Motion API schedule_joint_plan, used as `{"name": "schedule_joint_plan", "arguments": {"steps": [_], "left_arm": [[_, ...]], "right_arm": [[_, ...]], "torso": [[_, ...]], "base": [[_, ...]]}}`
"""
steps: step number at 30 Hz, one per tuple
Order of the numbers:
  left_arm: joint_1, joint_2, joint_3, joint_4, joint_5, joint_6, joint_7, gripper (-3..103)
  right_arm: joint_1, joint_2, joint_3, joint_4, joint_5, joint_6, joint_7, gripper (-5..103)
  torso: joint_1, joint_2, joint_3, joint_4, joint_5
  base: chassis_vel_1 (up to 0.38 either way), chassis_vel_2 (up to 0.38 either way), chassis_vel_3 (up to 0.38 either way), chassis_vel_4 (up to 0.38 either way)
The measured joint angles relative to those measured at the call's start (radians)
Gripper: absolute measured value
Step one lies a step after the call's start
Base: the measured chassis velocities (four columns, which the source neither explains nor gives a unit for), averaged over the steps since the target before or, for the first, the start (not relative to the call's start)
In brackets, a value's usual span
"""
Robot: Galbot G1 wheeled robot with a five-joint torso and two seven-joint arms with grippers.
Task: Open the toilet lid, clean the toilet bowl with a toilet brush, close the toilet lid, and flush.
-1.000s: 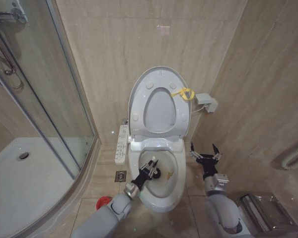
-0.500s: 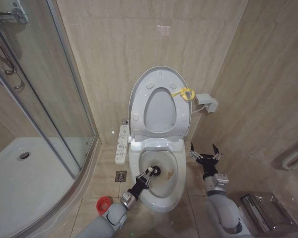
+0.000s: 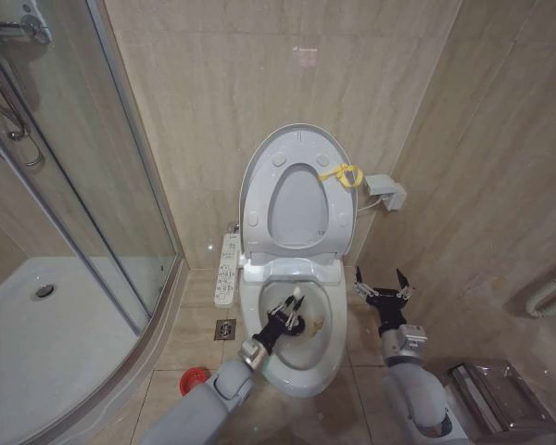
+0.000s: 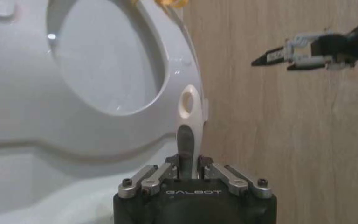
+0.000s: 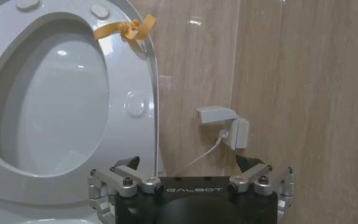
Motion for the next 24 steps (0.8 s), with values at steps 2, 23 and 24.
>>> {"name": "schedule_joint_plan", "arguments": {"steps": [2, 23, 24], "left_arm": [[-0.006, -0.016, 0.006, -0.004, 0.0, 0.001, -0.001, 19], [-0.117, -0.154, 0.055, 0.164, -0.012, -0.032, 0.043, 18], [-0.113, -0.158, 0.058, 0.185, -0.014, -0.034, 0.046, 18]], "right_arm": [[0.0, 0.0, 0.0, 0.0, 0.0, 0.0, 0.0, 100], [0.0, 0.0, 0.0, 0.0, 0.0, 0.0, 0.0, 100], [0.0, 0.0, 0.0, 0.0, 0.0, 0.0, 0.0, 100]], "torso": [[0.0, 0.0, 0.0, 0.0003, 0.0], [0.0, 0.0, 0.0, 0.0002, -0.0001], [0.0, 0.0, 0.0, 0.0002, 0.0]], "base": [[0.0, 0.0, 0.0, 0.0], [0.0, 0.0, 0.0, 0.0], [0.0, 0.0, 0.0, 0.0]]}}
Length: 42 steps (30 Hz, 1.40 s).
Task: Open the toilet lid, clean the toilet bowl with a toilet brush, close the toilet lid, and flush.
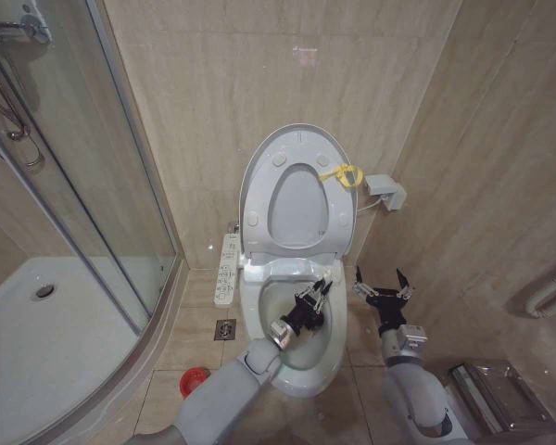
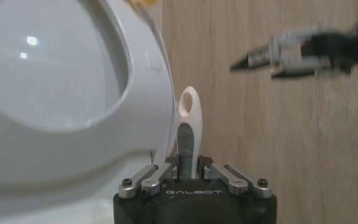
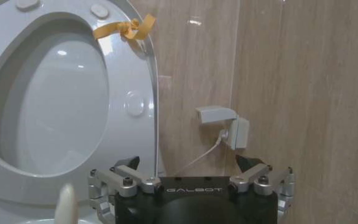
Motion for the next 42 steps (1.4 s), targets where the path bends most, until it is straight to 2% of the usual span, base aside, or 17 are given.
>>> {"name": "schedule_joint_plan", "arguments": {"steps": [8, 20, 24, 29, 38, 42], "left_arm": [[0.02, 0.0, 0.009, 0.049, 0.002, -0.011, 0.015, 18], [-0.006, -0.024, 0.004, -0.051, 0.004, -0.003, 0.014, 18], [0.008, -0.011, 0.002, 0.004, 0.005, -0.008, 0.024, 18], [0.033, 0.015, -0.015, 0.041, 0.005, -0.026, 0.031, 18], [0.167, 0.118, -0.063, -0.141, 0.038, -0.004, 0.026, 18], [0.218, 0.138, -0.086, -0.18, 0.057, -0.004, 0.022, 18]], "right_arm": [[0.0, 0.0, 0.0, 0.0, 0.0, 0.0, 0.0, 100], [0.0, 0.0, 0.0, 0.0, 0.0, 0.0, 0.0, 100], [0.0, 0.0, 0.0, 0.0, 0.0, 0.0, 0.0, 100], [0.0, 0.0, 0.0, 0.0, 0.0, 0.0, 0.0, 100], [0.0, 0.0, 0.0, 0.0, 0.0, 0.0, 0.0, 100], [0.0, 0.0, 0.0, 0.0, 0.0, 0.0, 0.0, 100]], "torso": [[0.0, 0.0, 0.0, 0.0003, -0.0001], [0.0, 0.0, 0.0, -0.0004, -0.0001], [0.0, 0.0, 0.0, 0.0004, 0.0], [0.0, 0.0, 0.0, 0.0002, -0.0001], [0.0, 0.0, 0.0, 0.0, -0.0002], [0.0, 0.0, 0.0, 0.0001, -0.0002]], "base": [[0.0, 0.0, 0.0, 0.0], [0.0, 0.0, 0.0, 0.0], [0.0, 0.0, 0.0, 0.0], [0.0, 0.0, 0.0, 0.0], [0.0, 0.0, 0.0, 0.0], [0.0, 0.0, 0.0, 0.0]]}}
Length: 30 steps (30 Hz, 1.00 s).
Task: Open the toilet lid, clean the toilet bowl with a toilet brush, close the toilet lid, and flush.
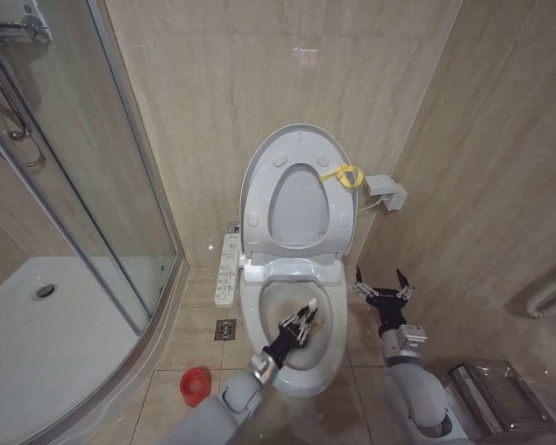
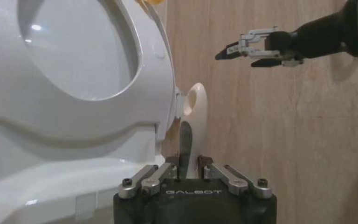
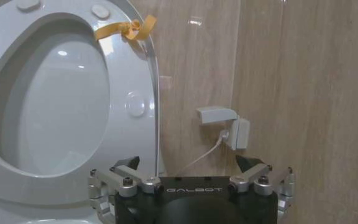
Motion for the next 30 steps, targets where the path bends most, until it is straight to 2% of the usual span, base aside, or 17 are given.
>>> {"name": "schedule_joint_plan", "arguments": {"steps": [16, 23, 30], "left_arm": [[0.163, 0.052, -0.085, -0.127, 0.069, 0.001, -0.006, 18], [0.106, 0.046, -0.091, -0.136, 0.066, -0.003, 0.005, 18], [0.036, 0.028, -0.029, -0.133, 0.039, -0.006, 0.017, 16]], "right_arm": [[0.0, 0.0, 0.0, 0.0, 0.0, 0.0, 0.0, 100], [0.0, 0.0, 0.0, 0.0, 0.0, 0.0, 0.0, 100], [0.0, 0.0, 0.0, 0.0, 0.0, 0.0, 0.0, 100]], "torso": [[0.0, 0.0, 0.0, 0.0, 0.0002], [0.0, 0.0, 0.0, -0.0003, 0.0001], [0.0, 0.0, 0.0, -0.0002, 0.0002]], "base": [[0.0, 0.0, 0.0, 0.0], [0.0, 0.0, 0.0, 0.0], [0.0, 0.0, 0.0, 0.0]]}}
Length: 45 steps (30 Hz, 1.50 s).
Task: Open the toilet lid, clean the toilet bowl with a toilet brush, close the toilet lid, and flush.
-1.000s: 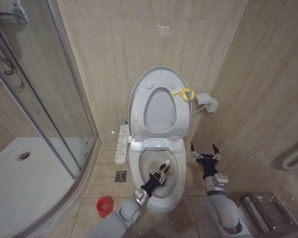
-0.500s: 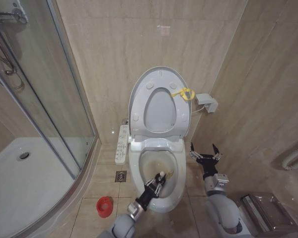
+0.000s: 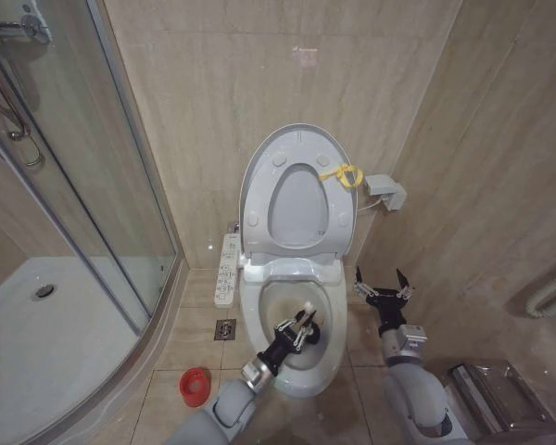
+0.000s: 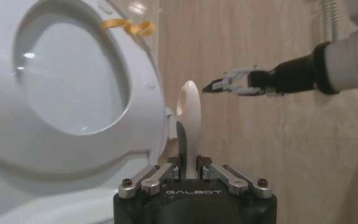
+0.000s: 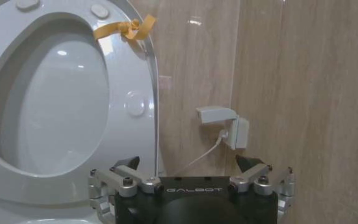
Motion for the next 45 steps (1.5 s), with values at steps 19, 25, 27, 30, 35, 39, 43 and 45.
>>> {"name": "schedule_joint_plan", "arguments": {"steps": [19, 25, 27, 30, 35, 39, 43, 45], "left_arm": [[-0.089, -0.012, 0.054, 0.174, -0.05, -0.061, 0.056, 16], [-0.164, -0.034, 0.064, 0.178, -0.077, -0.053, 0.057, 16], [-0.171, -0.037, 0.067, 0.174, -0.081, -0.052, 0.058, 16], [-0.18, -0.044, 0.071, 0.176, -0.093, -0.051, 0.065, 16], [-0.179, -0.05, 0.077, 0.246, -0.097, -0.065, 0.087, 16], [-0.189, -0.061, 0.078, 0.277, -0.099, -0.071, 0.09, 16], [-0.22, -0.075, 0.082, 0.265, -0.099, -0.064, 0.088, 16], [-0.226, -0.078, 0.083, 0.257, -0.099, -0.062, 0.087, 16]], "right_arm": [[0.0, 0.0, 0.0, 0.0, 0.0, 0.0, 0.0, 100], [0.0, 0.0, 0.0, 0.0, 0.0, 0.0, 0.0, 100], [0.0, 0.0, 0.0, 0.0, 0.0, 0.0, 0.0, 100], [0.0, 0.0, 0.0, 0.0, 0.0, 0.0, 0.0, 100], [0.0, 0.0, 0.0, 0.0, 0.0, 0.0, 0.0, 100], [0.0, 0.0, 0.0, 0.0, 0.0, 0.0, 0.0, 100], [0.0, 0.0, 0.0, 0.0, 0.0, 0.0, 0.0, 100], [0.0, 0.0, 0.0, 0.0, 0.0, 0.0, 0.0, 100]], "torso": [[0.0, 0.0, 0.0, 0.0002, -0.0001], [0.0, 0.0, 0.0, -0.0003, 0.0], [0.0, 0.0, 0.0, -0.0002, -0.0001], [0.0, 0.0, 0.0, 0.0, -0.0001], [0.0, 0.0, 0.0, 0.0005, 0.0], [0.0, 0.0, 0.0, 0.0005, 0.0], [0.0, 0.0, 0.0, 0.0, 0.0], [0.0, 0.0, 0.0, 0.0, 0.0]], "base": [[0.0, 0.0, 0.0, 0.0], [0.0, 0.0, 0.0, 0.0], [0.0, 0.0, 0.0, 0.0], [0.0, 0.0, 0.0, 0.0], [0.0, 0.0, 0.0, 0.0], [0.0, 0.0, 0.0, 0.0], [0.0, 0.0, 0.0, 0.0], [0.0, 0.0, 0.0, 0.0]]}}
